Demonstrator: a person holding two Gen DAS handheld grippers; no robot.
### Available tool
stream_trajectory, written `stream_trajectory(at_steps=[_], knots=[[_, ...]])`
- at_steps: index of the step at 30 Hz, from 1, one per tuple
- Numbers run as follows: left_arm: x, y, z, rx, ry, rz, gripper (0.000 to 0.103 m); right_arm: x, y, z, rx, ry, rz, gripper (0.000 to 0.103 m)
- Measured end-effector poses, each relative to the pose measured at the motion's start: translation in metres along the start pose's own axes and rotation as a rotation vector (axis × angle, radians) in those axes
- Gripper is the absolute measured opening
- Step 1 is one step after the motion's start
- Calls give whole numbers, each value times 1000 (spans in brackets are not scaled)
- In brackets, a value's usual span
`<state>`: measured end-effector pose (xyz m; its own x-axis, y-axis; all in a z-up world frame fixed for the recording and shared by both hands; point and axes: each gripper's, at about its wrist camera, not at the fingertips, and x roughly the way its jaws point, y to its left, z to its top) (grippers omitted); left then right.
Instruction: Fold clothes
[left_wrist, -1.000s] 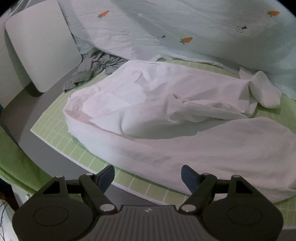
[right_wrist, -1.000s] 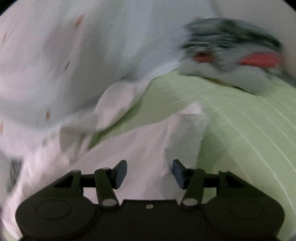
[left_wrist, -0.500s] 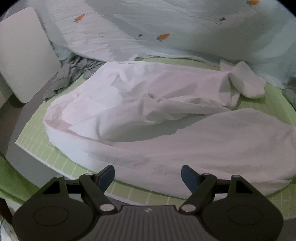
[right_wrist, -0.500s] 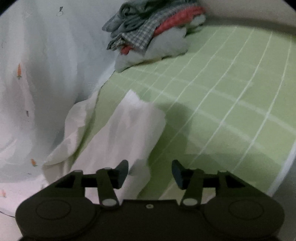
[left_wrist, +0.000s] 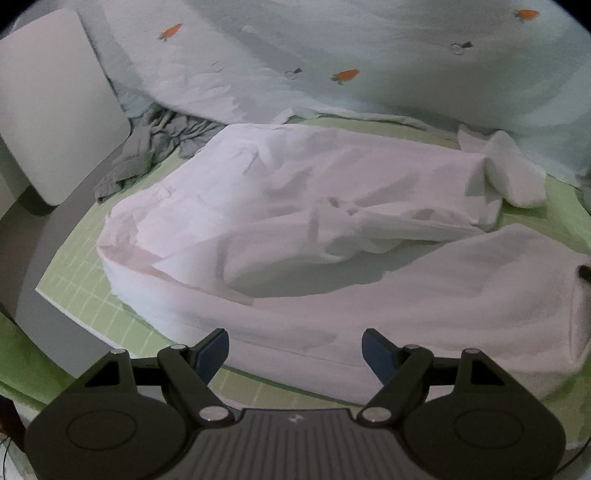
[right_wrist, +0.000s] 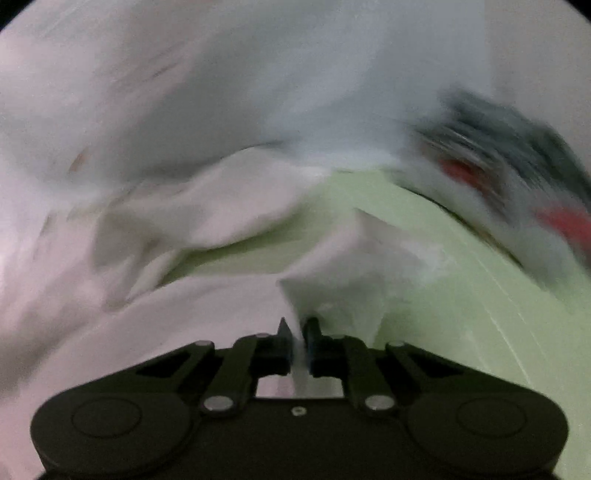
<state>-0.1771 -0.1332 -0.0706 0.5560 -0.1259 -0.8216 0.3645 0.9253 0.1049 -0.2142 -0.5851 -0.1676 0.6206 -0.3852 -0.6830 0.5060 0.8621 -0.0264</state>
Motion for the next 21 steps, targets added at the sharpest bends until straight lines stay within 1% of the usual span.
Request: stream_trajectory(at_steps=[1, 2, 5, 6, 7, 8, 10, 12, 13, 15, 17, 18, 19, 21], knots=[[3, 3, 3, -8, 6, 0, 80, 11, 21, -1, -86, 35, 20, 13], [6, 6, 6, -17, 11, -4, 80, 16, 35, -5, -132, 54, 24, 13], [16, 8, 17, -23, 10, -33, 80, 19, 58, -18, -194, 79, 17, 19], [20, 7, 20, -19, 11, -38, 80, 15, 57, -18, -196, 85, 41, 26], [24, 6, 23, -14, 17, -43, 80, 9, 52, -18, -169, 89, 80, 36], [29, 4, 27, -12, 28, -51, 80, 4, 44, -18, -125, 90, 114, 38], [37, 1, 32, -10, 48, -78, 80, -10, 24, -16, -10, 91, 156, 44], [44, -3, 37, -3, 60, -102, 80, -26, 7, -18, 81, 63, 172, 45], [47, -5, 39, 2, 63, -106, 80, -33, -1, -20, 123, 46, 179, 48], [52, -8, 42, 10, 70, -113, 80, -44, -15, -23, 218, 9, 175, 48], [56, -9, 43, 12, 78, -120, 80, -47, -30, -24, 317, -15, 160, 48], [58, -8, 44, 12, 84, -121, 80, -44, -35, -24, 344, -9, 141, 48], [60, -8, 44, 13, 89, -121, 80, -37, -39, -24, 351, 10, 114, 45], [62, -7, 44, 12, 97, -118, 80, -20, -40, -23, 339, 64, 70, 43]])
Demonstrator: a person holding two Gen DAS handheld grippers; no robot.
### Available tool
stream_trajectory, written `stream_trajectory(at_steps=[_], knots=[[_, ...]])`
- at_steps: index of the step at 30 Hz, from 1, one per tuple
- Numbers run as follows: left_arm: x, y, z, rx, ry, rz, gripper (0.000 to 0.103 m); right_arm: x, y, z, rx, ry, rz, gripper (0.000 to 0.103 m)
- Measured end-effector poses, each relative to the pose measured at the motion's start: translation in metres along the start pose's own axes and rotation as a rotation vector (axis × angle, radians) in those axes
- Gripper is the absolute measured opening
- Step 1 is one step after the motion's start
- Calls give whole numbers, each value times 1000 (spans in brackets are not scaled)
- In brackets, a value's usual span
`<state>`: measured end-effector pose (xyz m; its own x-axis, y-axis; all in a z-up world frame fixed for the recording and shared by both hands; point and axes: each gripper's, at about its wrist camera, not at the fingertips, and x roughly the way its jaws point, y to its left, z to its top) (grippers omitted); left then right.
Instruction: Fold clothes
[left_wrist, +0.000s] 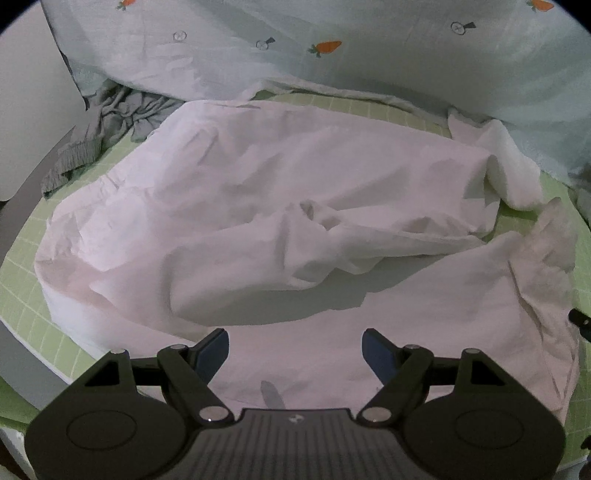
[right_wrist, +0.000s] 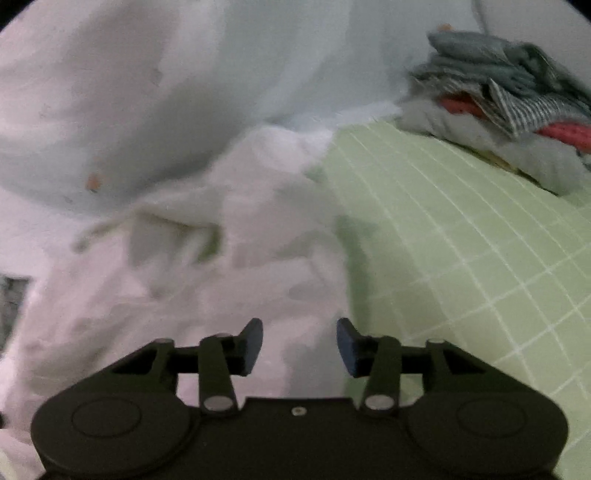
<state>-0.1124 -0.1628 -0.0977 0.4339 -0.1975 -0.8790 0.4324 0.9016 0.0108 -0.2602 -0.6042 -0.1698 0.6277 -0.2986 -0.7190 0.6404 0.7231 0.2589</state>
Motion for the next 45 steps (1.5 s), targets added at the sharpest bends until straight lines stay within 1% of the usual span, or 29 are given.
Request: stream_trajectory(at_steps=[1, 2, 4, 5, 6, 7, 9, 11, 14, 15, 16, 17, 19, 21, 25, 27, 29, 31, 32, 33, 34, 35, 36, 37, 40, 41, 42, 43, 45], knots=[[0, 1, 0, -1, 2, 3, 80, 8, -1, 0, -2, 21, -14, 39], [-1, 1, 0, -3, 0, 6, 80, 12, -2, 0, -1, 31, -5, 37], [-3, 2, 0, -10, -7, 15, 80, 17, -1, -1, -7, 36, 23, 23], [-4, 2, 0, -17, -9, 21, 80, 19, 2, -1, -20, 39, 19, 18], [-4, 3, -1, -25, -9, 24, 80, 19, 4, -2, -39, 37, 6, 9], [-5, 2, -1, -33, -8, 26, 80, 15, 5, -1, -50, 22, -5, 7], [-7, 1, -2, -46, -7, 29, 80, -7, 5, 0, -67, -69, -43, 6], [-9, -2, -5, -50, -14, 31, 80, -49, 4, 2, -100, -189, -111, 5], [-10, -11, -11, -52, -12, 32, 80, -103, -15, -2, -74, -292, -201, 5], [-9, -14, -13, -53, -5, 30, 80, -111, -25, -7, -60, -283, -227, 5], [-8, -18, -15, -54, 4, 30, 80, -113, -37, -14, -43, -251, -251, 5], [-7, -22, -17, -56, 14, 28, 80, -110, -50, -22, -20, -201, -276, 5], [-6, -28, -21, -58, 27, 26, 80, -96, -82, -42, 91, -56, -306, 5], [-10, -35, -24, -54, 21, 30, 80, -94, -106, -54, 208, 16, -297, 5], [-10, -45, -35, -42, 36, 39, 80, -107, -109, -57, 162, -2, -259, 6], [-8, -48, -42, -45, 58, 41, 80, -99, -113, -57, 149, 54, -258, 6], [-8, -49, -46, -50, 70, 45, 80, -91, -126, -63, 188, 123, -260, 7], [-11, -49, -52, -56, 69, 52, 80, -95, -129, -63, 203, 117, -246, 8], [-12, -48, -54, -61, 67, 58, 80, -98, -130, -63, 206, 108, -239, 10], [-13, -46, -56, -68, 68, 64, 80, -100, -128, -62, 199, 98, -242, 21], [-14, -44, -58, -77, 69, 69, 80, -102, -126, -60, 185, 85, -251, 38], [-15, -41, -59, -87, 71, 74, 80, -102, -125, -60, 177, 75, -260, 46], [-17, -39, -61, -96, 71, 79, 80, -101, -124, -59, 172, 66, -270, 58], [-18, -37, -62, -106, 69, 85, 80, -100, -123, -59, 167, 61, -280, 67], [-24, -31, -66, -125, 57, 98, 80, -101, -117, -56, 129, 23, -299, 74], [-26, -30, -67, -129, 52, 100, 80, -101, -115, -54, 115, 8, -304, 81], [-28, -28, -68, -132, 48, 101, 80, -102, -113, -53, 102, -6, -310, 99], [-29, -27, -69, -134, 44, 102, 80, -102, -111, -52, 88, -20, -316, 103], [-32, -22, -70, -139, 35, 107, 80, -102, -103, -49, 46, -49, -312, 103]])
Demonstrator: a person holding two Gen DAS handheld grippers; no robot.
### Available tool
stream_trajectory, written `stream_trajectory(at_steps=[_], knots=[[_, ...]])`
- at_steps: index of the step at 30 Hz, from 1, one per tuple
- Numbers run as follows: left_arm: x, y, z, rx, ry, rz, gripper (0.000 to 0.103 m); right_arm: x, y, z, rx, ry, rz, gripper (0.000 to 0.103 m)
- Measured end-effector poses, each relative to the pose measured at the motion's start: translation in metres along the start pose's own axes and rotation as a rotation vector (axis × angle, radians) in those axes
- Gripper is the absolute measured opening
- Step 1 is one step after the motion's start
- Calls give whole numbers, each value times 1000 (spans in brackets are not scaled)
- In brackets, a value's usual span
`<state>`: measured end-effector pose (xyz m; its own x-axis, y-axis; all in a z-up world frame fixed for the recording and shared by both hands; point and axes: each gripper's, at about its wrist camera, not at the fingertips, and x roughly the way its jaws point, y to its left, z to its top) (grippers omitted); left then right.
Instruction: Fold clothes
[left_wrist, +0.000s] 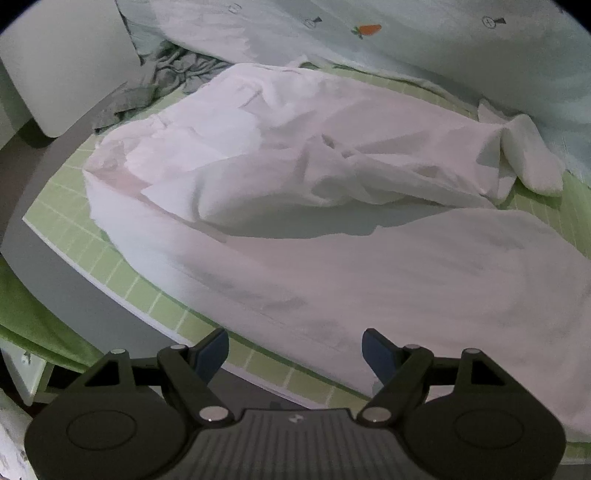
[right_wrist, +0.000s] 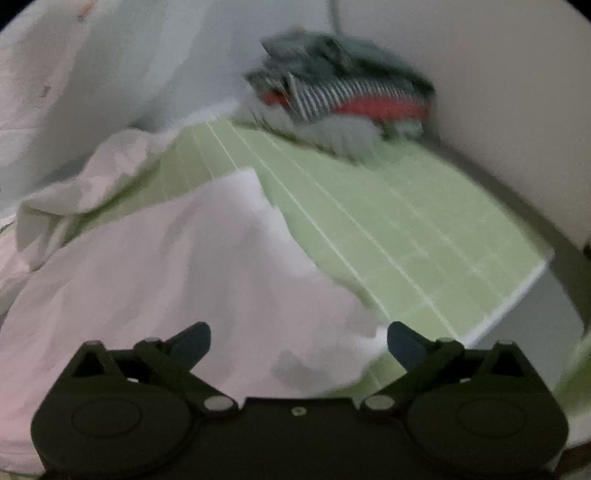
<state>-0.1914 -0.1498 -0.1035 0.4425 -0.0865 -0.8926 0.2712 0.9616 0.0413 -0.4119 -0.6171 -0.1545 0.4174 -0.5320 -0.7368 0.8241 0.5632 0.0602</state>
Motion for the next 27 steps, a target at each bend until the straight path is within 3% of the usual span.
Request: stream_trajectory(at_steps=[3, 15, 21, 27], knots=[[-1, 8, 1, -9, -7, 5, 83, -1, 14, 3, -46, -31, 26, 103], [3, 78, 31, -40, -81, 39, 88, 10, 113, 3, -139, 9, 164, 103], [26, 127, 71, -22, -112, 43, 88, 12, 190, -2, -196, 31, 174, 103], [71, 163, 148, 49, -156, -12, 88, 12, 267, -6, -246, 12, 141, 103]])
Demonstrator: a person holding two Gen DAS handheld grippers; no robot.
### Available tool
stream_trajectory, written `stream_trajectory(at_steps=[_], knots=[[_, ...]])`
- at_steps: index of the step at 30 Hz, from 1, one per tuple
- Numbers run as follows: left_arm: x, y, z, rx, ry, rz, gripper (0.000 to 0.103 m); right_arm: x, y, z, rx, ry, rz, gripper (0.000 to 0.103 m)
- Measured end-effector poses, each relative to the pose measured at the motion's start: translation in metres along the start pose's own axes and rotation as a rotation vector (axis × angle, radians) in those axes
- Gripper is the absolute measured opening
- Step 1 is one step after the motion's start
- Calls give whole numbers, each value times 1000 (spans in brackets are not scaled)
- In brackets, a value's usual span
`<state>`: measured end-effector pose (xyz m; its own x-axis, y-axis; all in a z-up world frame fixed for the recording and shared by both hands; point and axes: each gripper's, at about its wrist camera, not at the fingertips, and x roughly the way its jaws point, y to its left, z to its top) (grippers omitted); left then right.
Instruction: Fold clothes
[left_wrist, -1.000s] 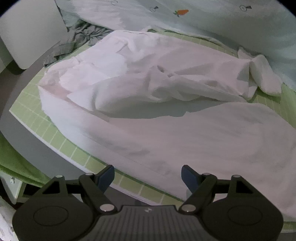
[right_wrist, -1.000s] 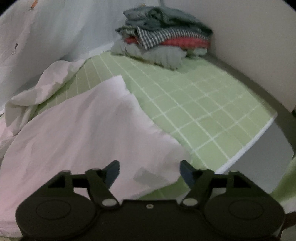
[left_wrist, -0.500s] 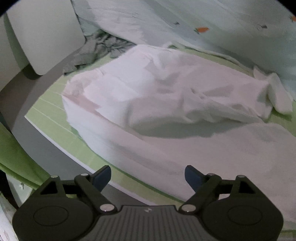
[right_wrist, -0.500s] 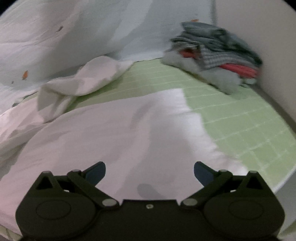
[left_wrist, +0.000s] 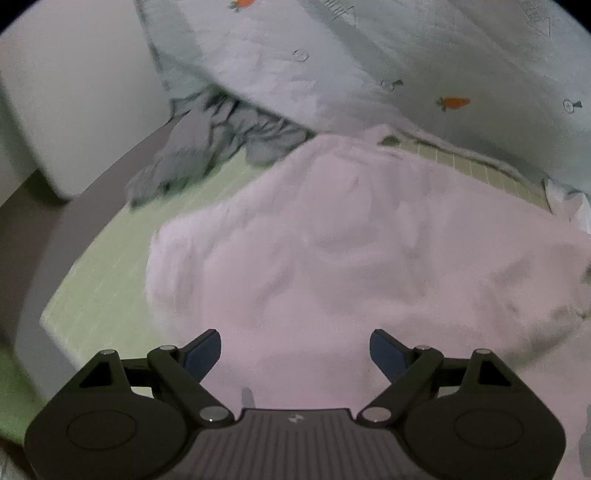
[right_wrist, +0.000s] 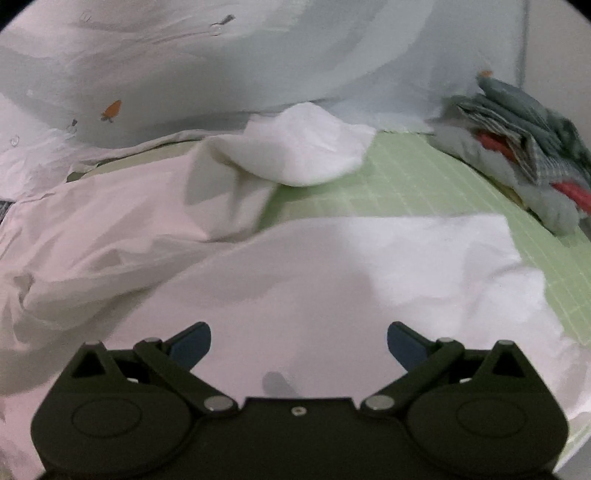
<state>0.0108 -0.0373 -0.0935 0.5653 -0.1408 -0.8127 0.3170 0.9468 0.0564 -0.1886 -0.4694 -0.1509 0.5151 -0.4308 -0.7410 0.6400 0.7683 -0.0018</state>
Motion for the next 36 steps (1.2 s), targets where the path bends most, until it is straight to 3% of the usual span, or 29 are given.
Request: stream_trajectory(at_steps=[10, 16, 18, 19, 20, 23, 25, 28, 34, 36], knots=[[130, 22, 129, 186, -70, -109, 88, 38, 74, 37, 124, 38, -148, 103], [221, 14, 176, 165, 7, -295, 88, 44, 104, 46, 132, 65, -193, 103], [237, 3, 182, 180, 3, -321, 88, 47, 111, 46, 102, 83, -209, 103], [243, -2, 183, 188, 1, -328, 86, 48, 114, 46, 90, 93, -223, 103], [248, -5, 183, 188, 0, -327, 72, 49, 118, 46, 83, 102, -237, 103], [252, -10, 179, 161, -15, -311, 35, 52, 129, 47, 57, 125, -248, 103], [245, -13, 175, 193, -54, -294, 21, 52, 140, 46, 15, 136, -244, 103], [240, -8, 178, 213, -114, -202, 17, 54, 153, 46, -16, 153, -232, 103], [261, 56, 205, 69, -146, 42, 17, 62, 162, 56, -32, 148, -172, 103], [263, 70, 207, 48, -152, 69, 19, 64, 163, 58, -37, 147, -154, 103]])
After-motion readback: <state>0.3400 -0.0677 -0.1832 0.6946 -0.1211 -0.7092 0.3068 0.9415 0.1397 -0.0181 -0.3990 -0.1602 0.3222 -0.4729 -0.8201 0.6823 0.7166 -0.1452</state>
